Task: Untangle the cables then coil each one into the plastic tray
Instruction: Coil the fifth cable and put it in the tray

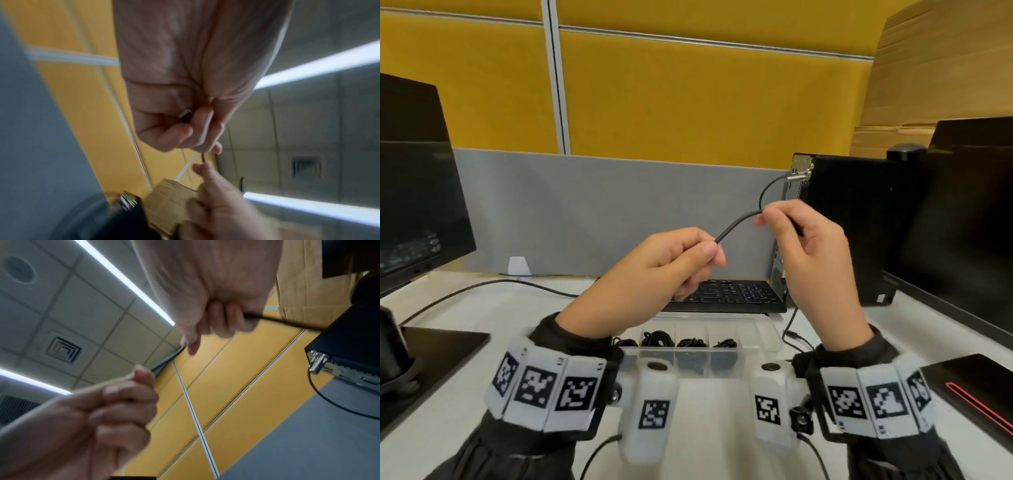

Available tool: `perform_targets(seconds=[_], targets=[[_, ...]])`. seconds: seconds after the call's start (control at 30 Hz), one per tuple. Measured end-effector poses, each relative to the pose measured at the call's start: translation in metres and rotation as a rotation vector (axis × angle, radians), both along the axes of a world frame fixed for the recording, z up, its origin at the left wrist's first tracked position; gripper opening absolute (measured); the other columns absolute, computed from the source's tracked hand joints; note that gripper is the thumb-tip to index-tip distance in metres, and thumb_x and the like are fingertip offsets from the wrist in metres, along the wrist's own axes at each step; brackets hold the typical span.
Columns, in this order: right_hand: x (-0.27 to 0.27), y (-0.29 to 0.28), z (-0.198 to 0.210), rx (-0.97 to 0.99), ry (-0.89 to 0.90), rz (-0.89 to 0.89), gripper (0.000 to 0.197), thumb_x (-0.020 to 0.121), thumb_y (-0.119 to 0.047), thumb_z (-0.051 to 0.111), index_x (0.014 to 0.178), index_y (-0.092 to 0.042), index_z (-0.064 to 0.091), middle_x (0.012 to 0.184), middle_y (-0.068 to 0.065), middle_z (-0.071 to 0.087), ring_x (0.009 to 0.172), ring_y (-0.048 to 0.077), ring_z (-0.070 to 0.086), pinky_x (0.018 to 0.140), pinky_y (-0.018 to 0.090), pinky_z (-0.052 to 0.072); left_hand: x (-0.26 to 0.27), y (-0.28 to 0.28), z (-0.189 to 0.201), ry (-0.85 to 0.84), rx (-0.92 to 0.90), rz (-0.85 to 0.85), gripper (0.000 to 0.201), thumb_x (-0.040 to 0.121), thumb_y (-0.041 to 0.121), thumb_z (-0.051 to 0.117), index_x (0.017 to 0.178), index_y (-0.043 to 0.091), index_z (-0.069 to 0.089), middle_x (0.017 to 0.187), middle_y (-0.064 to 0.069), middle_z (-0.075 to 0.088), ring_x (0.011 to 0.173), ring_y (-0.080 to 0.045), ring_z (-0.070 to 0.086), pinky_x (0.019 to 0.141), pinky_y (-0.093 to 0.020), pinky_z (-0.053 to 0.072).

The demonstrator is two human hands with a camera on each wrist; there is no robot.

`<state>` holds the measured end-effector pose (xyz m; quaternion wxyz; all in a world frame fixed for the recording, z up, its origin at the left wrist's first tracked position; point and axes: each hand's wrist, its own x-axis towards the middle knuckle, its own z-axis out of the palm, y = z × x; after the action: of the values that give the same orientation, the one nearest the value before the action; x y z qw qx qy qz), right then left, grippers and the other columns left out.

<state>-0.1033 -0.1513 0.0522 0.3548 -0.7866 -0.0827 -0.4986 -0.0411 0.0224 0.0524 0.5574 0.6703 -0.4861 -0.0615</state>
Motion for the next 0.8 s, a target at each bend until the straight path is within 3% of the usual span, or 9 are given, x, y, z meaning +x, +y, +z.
perform_targets(seconds=[0.13, 0.23, 0.33, 0.43, 0.53, 0.6, 0.67, 0.73, 0.8], targets=[[0.003, 0.002, -0.005, 0.02, -0.103, -0.092, 0.015, 0.097, -0.021, 0.049, 0.1, -0.019, 0.063, 0.073, -0.01, 0.059, 0.055, 0.005, 0.046, 0.052, 0.016, 0.036, -0.013, -0.003, 0.003, 0.248, -0.15, -0.234, 0.02, 0.09, 0.02, 0.045, 0.092, 0.012, 0.063, 0.061, 0.006, 0.049, 0.05, -0.007, 0.04, 0.054, -0.02, 0.044], [0.002, 0.001, -0.009, -0.193, 0.233, -0.139, 0.024, 0.097, -0.03, 0.043, 0.113, -0.035, 0.061, 0.07, -0.012, 0.058, 0.059, 0.002, 0.048, 0.061, 0.029, 0.042, -0.016, -0.005, 0.006, 0.287, -0.376, -0.314, 0.024, 0.087, 0.012, 0.046, 0.106, 0.005, 0.06, 0.077, 0.001, 0.066, 0.071, -0.012, 0.062, 0.068, -0.023, 0.052], [0.0, 0.015, -0.012, -0.387, 0.684, 0.128, 0.032, 0.099, -0.033, 0.038, 0.128, -0.04, 0.05, 0.078, -0.02, 0.06, 0.072, -0.004, 0.053, 0.072, 0.023, 0.041, -0.008, -0.012, 0.002, 0.267, -0.542, -0.196, 0.027, 0.089, 0.013, 0.042, 0.11, 0.004, 0.057, 0.112, -0.008, 0.068, 0.109, -0.021, 0.063, 0.093, -0.029, 0.05], [-0.007, 0.025, -0.012, -0.527, 0.884, 0.253, 0.032, 0.1, -0.036, 0.034, 0.127, -0.036, 0.052, 0.094, -0.018, 0.062, 0.091, 0.002, 0.057, 0.085, 0.025, 0.042, 0.007, -0.013, -0.006, -0.004, -0.533, 0.151, 0.027, 0.093, 0.015, 0.042, 0.115, 0.009, 0.057, 0.124, -0.001, 0.062, 0.119, -0.012, 0.056, 0.103, -0.028, 0.043], [-0.014, 0.018, -0.005, -0.541, 0.769, 0.209, 0.028, 0.097, -0.04, 0.037, 0.095, -0.031, 0.064, 0.078, -0.006, 0.063, 0.074, 0.004, 0.057, 0.076, 0.033, 0.047, 0.023, -0.006, -0.012, -0.447, -0.199, 0.549, 0.025, 0.099, 0.014, 0.041, 0.118, 0.01, 0.056, 0.119, 0.005, 0.062, 0.112, -0.005, 0.057, 0.094, -0.018, 0.043], [-0.017, 0.008, 0.001, -0.475, 0.564, 0.079, 0.027, 0.092, -0.042, 0.041, 0.081, -0.029, 0.062, 0.061, -0.007, 0.055, 0.057, 0.004, 0.049, 0.059, 0.029, 0.04, 0.028, -0.004, -0.015, -0.493, 0.109, 0.587, 0.021, 0.099, 0.015, 0.04, 0.109, 0.01, 0.057, 0.109, 0.004, 0.066, 0.103, -0.011, 0.061, 0.089, -0.026, 0.045], [-0.019, -0.001, 0.006, -0.408, 0.254, -0.043, 0.02, 0.09, -0.041, 0.05, 0.079, -0.031, 0.064, 0.063, -0.015, 0.057, 0.059, -0.001, 0.051, 0.058, 0.029, 0.043, 0.024, -0.006, -0.016, -0.285, 0.246, 0.357, 0.024, 0.1, 0.018, 0.037, 0.099, 0.008, 0.059, 0.095, 0.002, 0.069, 0.091, -0.012, 0.066, 0.084, -0.027, 0.048], [-0.016, -0.007, 0.007, -0.297, -0.01, -0.109, 0.018, 0.089, -0.039, 0.057, 0.088, -0.026, 0.069, 0.078, -0.012, 0.066, 0.073, 0.006, 0.061, 0.065, 0.036, 0.051, 0.009, -0.009, -0.012, 0.071, 0.118, -0.026, 0.032, 0.1, 0.021, 0.035, 0.09, 0.005, 0.061, 0.084, -0.005, 0.07, 0.078, -0.017, 0.069, 0.074, -0.023, 0.051], [-0.011, -0.01, 0.002, -0.186, -0.057, -0.161, 0.027, 0.09, -0.043, 0.051, 0.096, -0.025, 0.07, 0.087, -0.005, 0.069, 0.081, 0.015, 0.064, 0.071, 0.041, 0.053, -0.005, -0.01, -0.004, 0.281, -0.072, -0.266, 0.035, 0.094, 0.025, 0.036, 0.085, 0.003, 0.061, 0.078, -0.009, 0.069, 0.068, -0.019, 0.067, 0.065, -0.02, 0.051]])
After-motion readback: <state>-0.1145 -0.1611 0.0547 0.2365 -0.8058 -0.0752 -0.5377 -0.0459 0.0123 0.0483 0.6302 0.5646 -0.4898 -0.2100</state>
